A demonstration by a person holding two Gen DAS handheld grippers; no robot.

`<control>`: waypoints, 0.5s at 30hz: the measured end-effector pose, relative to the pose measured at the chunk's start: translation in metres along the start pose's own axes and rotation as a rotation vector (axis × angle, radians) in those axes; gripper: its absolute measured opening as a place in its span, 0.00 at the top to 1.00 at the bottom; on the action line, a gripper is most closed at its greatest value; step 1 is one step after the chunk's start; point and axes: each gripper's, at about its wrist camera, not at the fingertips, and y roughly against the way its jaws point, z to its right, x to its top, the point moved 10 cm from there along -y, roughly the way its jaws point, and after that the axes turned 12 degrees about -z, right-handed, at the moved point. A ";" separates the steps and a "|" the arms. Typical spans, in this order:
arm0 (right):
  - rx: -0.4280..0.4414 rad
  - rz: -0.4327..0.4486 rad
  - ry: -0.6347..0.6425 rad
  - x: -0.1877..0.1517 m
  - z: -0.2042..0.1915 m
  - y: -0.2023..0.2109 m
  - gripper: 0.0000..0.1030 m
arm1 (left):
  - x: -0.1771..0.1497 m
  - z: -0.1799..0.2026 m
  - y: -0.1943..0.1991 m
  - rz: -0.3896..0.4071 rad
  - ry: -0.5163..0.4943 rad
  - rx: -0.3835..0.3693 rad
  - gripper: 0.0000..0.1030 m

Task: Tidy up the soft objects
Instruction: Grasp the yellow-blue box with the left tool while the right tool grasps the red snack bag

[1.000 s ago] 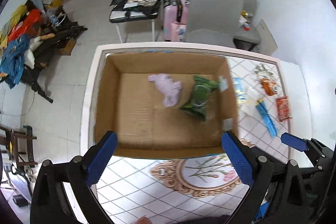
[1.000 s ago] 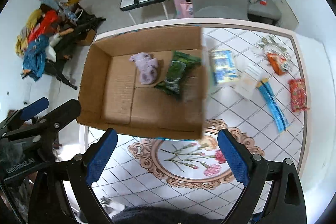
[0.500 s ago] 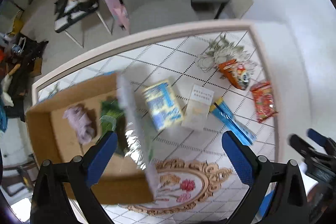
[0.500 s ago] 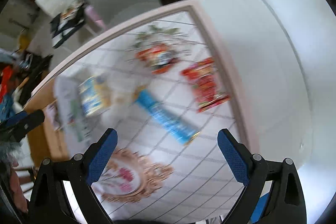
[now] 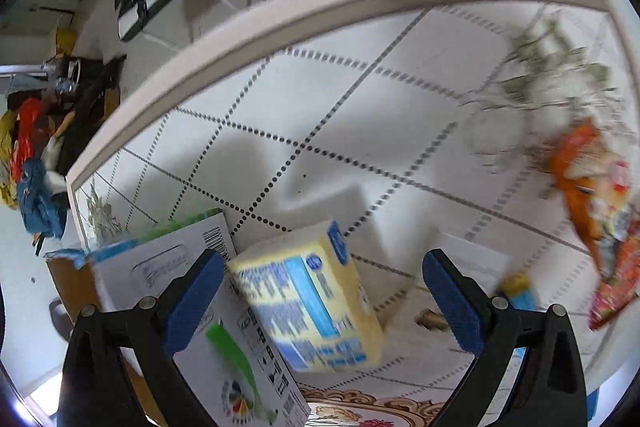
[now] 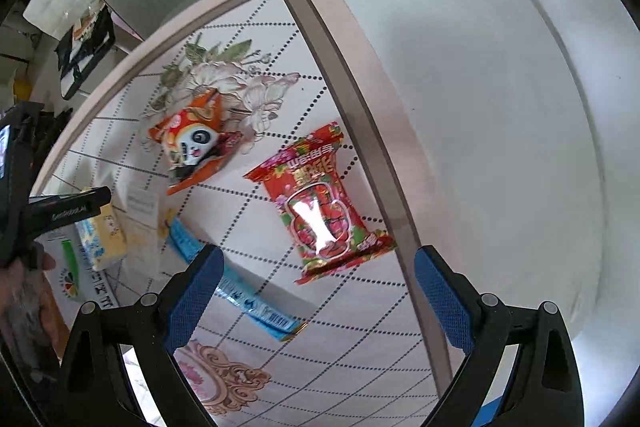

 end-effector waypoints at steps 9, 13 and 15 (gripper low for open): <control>0.006 -0.019 0.039 0.016 -0.003 -0.011 0.05 | -0.007 0.000 -0.028 -0.072 -0.024 0.001 0.01; -0.011 -0.055 0.059 0.022 -0.003 -0.023 0.05 | -0.022 0.018 -0.027 -0.096 -0.047 -0.142 0.01; -0.027 -0.084 0.076 0.024 -0.004 -0.035 0.05 | -0.028 0.023 -0.025 -0.110 -0.050 -0.213 0.01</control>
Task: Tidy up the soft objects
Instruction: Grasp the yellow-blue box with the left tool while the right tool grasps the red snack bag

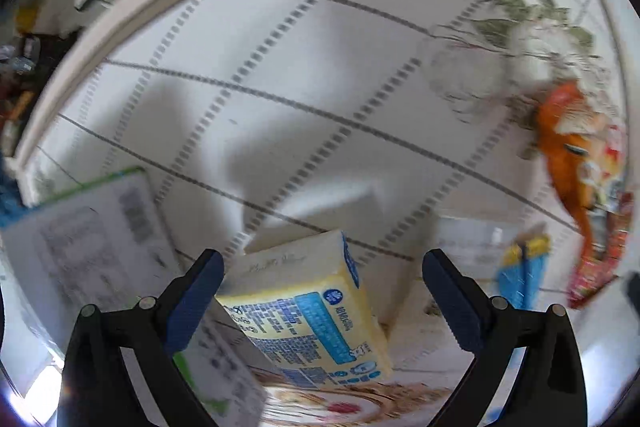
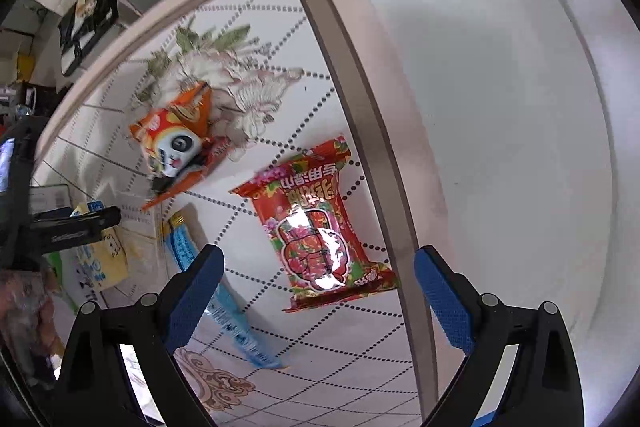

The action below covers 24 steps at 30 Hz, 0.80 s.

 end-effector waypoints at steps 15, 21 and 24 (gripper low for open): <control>0.035 -0.100 0.001 0.004 -0.014 -0.057 0.46 | -0.038 -0.020 -0.027 -0.104 -0.011 -0.024 0.01; 0.054 -0.095 -0.029 0.000 -0.008 -0.063 0.46 | -0.051 -0.014 -0.044 -0.057 0.060 -0.112 0.15; 0.012 -0.089 -0.019 -0.001 -0.010 -0.066 0.46 | -0.058 -0.016 -0.043 -0.006 0.080 -0.132 0.23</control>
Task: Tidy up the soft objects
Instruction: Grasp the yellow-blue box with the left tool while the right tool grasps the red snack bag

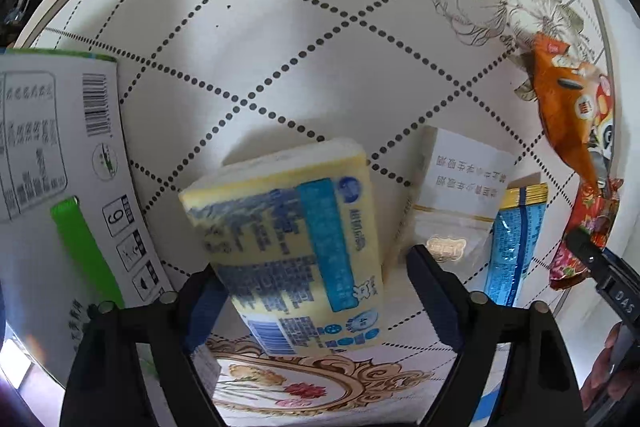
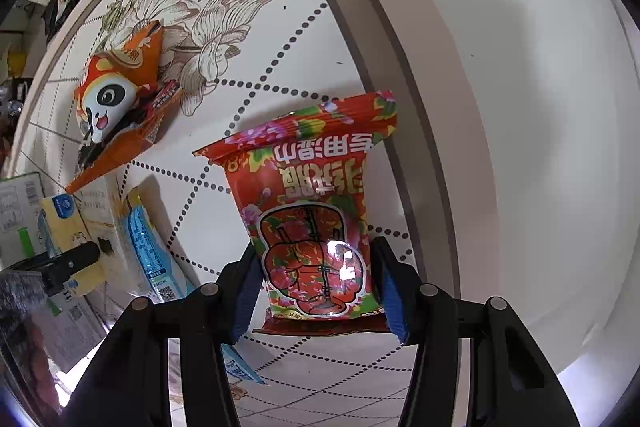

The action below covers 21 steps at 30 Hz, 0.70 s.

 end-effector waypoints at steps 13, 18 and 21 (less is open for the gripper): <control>0.118 0.073 0.036 -0.054 -0.039 0.043 0.53 | -0.068 -0.019 0.053 0.158 -0.032 -0.072 0.41; 0.175 0.142 0.126 -0.092 -0.087 0.092 0.53 | -0.123 -0.016 0.108 0.262 -0.059 -0.168 0.41; 0.206 0.170 0.202 -0.116 -0.128 0.116 0.53 | -0.149 -0.037 0.135 0.319 -0.051 -0.204 0.41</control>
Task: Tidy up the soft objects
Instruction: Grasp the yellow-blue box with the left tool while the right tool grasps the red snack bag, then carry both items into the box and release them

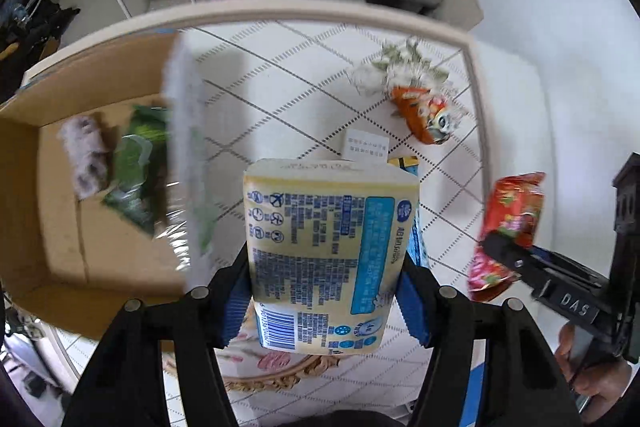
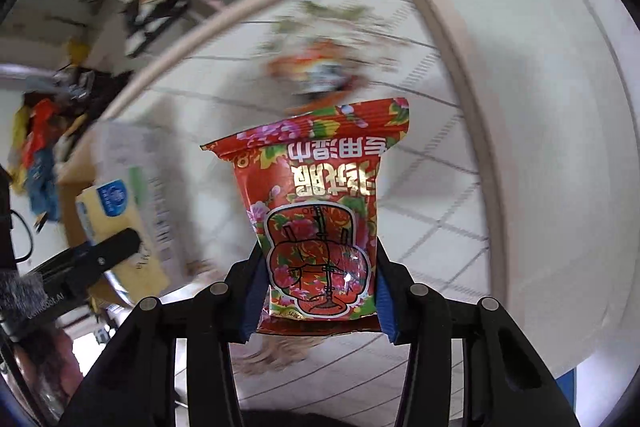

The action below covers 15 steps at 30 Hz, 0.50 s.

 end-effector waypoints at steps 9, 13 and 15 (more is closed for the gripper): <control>0.048 0.008 0.202 -0.057 -0.177 0.008 0.53 | -0.021 -0.094 0.077 0.092 0.059 0.006 0.41; 0.055 -0.024 0.230 -0.068 -0.242 -0.012 0.53 | -0.028 -0.153 0.084 0.096 0.099 0.045 0.41; 0.059 -0.044 0.233 -0.072 -0.271 -0.032 0.53 | -0.027 -0.182 0.079 0.082 0.120 0.054 0.41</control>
